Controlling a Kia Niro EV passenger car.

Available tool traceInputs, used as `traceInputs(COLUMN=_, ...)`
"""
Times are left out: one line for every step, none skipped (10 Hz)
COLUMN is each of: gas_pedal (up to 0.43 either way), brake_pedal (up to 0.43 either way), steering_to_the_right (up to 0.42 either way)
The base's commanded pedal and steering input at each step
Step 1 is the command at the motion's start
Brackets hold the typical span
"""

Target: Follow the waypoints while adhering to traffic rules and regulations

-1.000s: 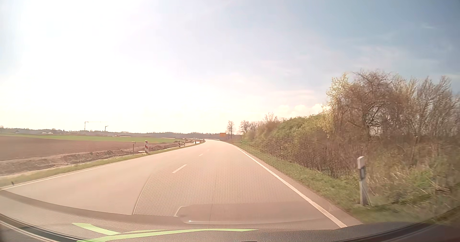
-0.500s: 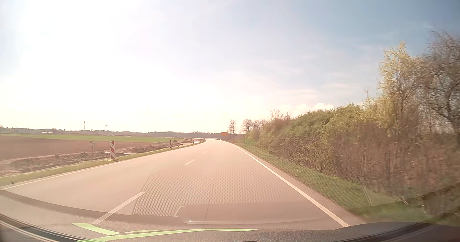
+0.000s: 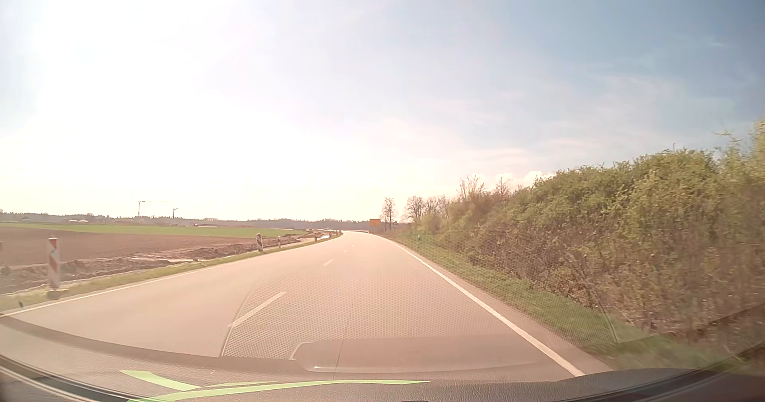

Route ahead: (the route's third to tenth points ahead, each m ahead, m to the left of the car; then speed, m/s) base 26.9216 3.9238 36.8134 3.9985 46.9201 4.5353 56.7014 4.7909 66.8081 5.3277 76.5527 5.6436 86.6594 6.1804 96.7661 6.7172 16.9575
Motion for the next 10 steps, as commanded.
traceInputs(gas_pedal=0.138, brake_pedal=0.0, steering_to_the_right=-0.001)
traceInputs(gas_pedal=0.138, brake_pedal=0.0, steering_to_the_right=-0.001)
traceInputs(gas_pedal=0.13, brake_pedal=0.0, steering_to_the_right=-0.001)
traceInputs(gas_pedal=0.13, brake_pedal=0.0, steering_to_the_right=-0.001)
traceInputs(gas_pedal=0.13, brake_pedal=0.0, steering_to_the_right=-0.001)
traceInputs(gas_pedal=0.13, brake_pedal=0.0, steering_to_the_right=-0.001)
traceInputs(gas_pedal=0.13, brake_pedal=0.0, steering_to_the_right=-0.001)
traceInputs(gas_pedal=0.13, brake_pedal=0.0, steering_to_the_right=-0.001)
traceInputs(gas_pedal=0.13, brake_pedal=0.0, steering_to_the_right=-0.001)
traceInputs(gas_pedal=0.13, brake_pedal=0.0, steering_to_the_right=-0.001)
